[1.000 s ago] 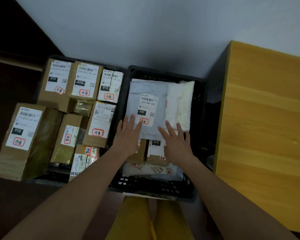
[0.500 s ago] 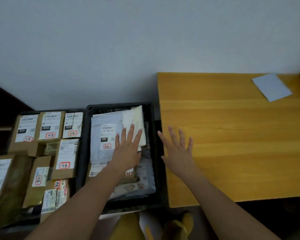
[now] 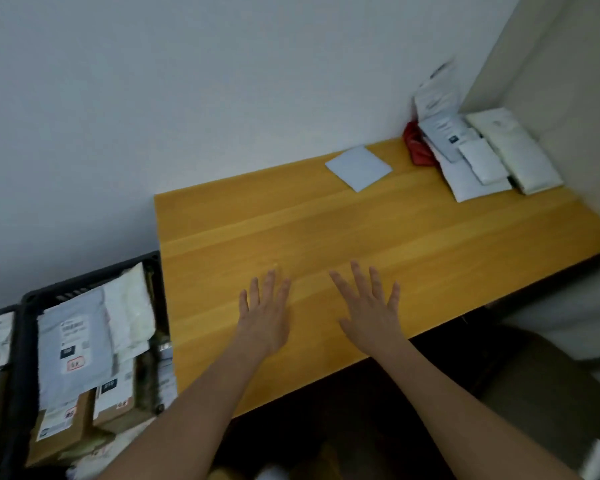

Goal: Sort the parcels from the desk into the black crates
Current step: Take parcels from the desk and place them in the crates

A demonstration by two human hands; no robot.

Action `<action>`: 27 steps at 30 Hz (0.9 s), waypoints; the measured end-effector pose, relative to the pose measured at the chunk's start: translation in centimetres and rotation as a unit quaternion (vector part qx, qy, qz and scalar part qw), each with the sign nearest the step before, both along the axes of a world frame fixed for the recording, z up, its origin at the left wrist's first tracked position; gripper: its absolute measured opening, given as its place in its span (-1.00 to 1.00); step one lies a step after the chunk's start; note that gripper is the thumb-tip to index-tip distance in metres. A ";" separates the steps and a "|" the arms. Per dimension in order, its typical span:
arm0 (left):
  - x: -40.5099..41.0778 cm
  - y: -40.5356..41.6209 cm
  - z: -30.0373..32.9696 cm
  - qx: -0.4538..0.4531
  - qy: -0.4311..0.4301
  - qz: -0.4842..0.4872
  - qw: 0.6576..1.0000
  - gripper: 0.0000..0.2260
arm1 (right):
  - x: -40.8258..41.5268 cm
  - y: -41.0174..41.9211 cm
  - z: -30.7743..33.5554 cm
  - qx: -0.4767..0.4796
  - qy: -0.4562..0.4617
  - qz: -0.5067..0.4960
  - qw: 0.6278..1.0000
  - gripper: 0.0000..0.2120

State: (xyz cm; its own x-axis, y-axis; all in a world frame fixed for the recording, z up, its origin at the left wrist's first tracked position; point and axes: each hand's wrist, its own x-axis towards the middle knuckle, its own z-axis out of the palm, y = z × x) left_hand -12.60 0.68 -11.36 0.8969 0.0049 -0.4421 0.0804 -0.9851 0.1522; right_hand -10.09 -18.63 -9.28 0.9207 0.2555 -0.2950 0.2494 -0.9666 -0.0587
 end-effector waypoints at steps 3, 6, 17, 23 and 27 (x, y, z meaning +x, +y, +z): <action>2.2 -5.0 1.2 0.001 -0.007 -0.036 0.999 -0.27 | 1.4 -5.5 1.0 -0.009 0.001 -0.050 0.999 -0.13; 4.2 -8.4 2.2 -0.003 -0.005 -0.062 0.998 -0.26 | 2.6 -9.1 1.5 0.003 0.005 -0.083 0.997 -0.14; 12.5 -11.2 -2.1 0.007 0.031 -0.060 0.998 -0.23 | 10.7 -14.4 -1.5 0.026 0.056 -0.106 0.992 -0.20; 20.1 -12.9 -6.1 -0.007 0.012 -0.051 0.999 -0.23 | 19.4 -16.4 -4.1 0.020 0.092 -0.097 0.991 -0.22; 23.6 -13.5 -7.1 0.009 0.024 -0.060 0.998 -0.26 | 24.0 -17.1 -4.7 0.029 0.104 -0.093 0.990 -0.25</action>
State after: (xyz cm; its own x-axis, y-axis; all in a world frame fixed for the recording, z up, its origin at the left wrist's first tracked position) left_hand 11.02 -12.79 -18.41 0.8697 -0.0927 -0.4848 -0.0317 -0.9907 0.1327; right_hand 13.86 -35.77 -14.00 0.8741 0.1089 -0.4734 0.0435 -0.9882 -0.1470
